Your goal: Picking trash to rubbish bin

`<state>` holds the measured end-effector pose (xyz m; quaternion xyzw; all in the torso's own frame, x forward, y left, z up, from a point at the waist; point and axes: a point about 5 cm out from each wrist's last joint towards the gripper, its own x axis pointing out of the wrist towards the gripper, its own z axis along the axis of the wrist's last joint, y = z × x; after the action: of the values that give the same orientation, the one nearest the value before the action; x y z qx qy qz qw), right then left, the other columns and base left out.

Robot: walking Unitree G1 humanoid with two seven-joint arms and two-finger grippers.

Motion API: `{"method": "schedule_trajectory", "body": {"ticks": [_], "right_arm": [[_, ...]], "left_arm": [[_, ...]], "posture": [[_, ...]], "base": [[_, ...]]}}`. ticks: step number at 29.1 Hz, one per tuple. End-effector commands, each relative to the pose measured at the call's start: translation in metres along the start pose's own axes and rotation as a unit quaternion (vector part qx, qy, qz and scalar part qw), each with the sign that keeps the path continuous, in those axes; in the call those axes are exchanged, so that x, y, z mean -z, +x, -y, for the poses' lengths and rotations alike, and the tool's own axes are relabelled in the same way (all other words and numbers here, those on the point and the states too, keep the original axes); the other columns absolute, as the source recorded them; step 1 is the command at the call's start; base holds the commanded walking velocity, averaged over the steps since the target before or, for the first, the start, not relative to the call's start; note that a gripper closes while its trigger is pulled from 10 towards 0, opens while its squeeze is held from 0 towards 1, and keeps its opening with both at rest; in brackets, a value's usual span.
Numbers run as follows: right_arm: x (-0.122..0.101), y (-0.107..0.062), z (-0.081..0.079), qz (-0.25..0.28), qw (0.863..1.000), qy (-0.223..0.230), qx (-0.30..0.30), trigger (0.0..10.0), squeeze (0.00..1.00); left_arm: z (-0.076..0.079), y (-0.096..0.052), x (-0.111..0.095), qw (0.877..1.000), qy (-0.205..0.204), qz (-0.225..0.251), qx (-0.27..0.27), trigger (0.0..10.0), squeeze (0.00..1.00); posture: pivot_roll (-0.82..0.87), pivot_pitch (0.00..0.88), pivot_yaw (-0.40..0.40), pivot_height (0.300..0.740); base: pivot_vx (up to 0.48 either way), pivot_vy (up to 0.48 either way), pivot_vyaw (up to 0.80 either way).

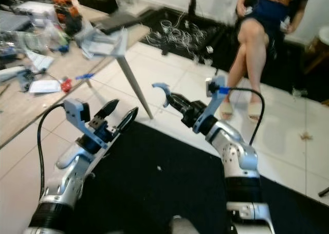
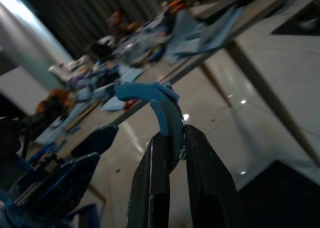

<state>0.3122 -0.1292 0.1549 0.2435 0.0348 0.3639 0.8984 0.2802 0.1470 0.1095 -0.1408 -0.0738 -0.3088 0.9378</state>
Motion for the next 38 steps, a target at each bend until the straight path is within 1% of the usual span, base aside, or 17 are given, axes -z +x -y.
{"method": "schedule_trajectory", "body": {"ticks": [1, 38], "right_arm": [[0.0004, -0.0016, 0.001, -0.005, 1.0, -0.002, 0.004, 10.0, 0.0], [0.0022, -0.0013, 0.0014, -0.009, 1.0, -0.002, 0.004, 10.0, 0.0]], "left_arm": [[0.0008, -0.0001, 0.0012, 1.0, 0.008, -0.008, 0.004, 10.0, 0.0], [0.0006, 0.0001, 0.0021, 1.0, 0.01, -0.01, 0.011, 10.0, 0.0]], "posture": [[0.01, 0.0, -0.006, 0.74], [0.01, 0.0, -0.007, 0.74]], "base": [[0.0, 0.0, -0.77], [0.0, 0.0, -0.77]]}}
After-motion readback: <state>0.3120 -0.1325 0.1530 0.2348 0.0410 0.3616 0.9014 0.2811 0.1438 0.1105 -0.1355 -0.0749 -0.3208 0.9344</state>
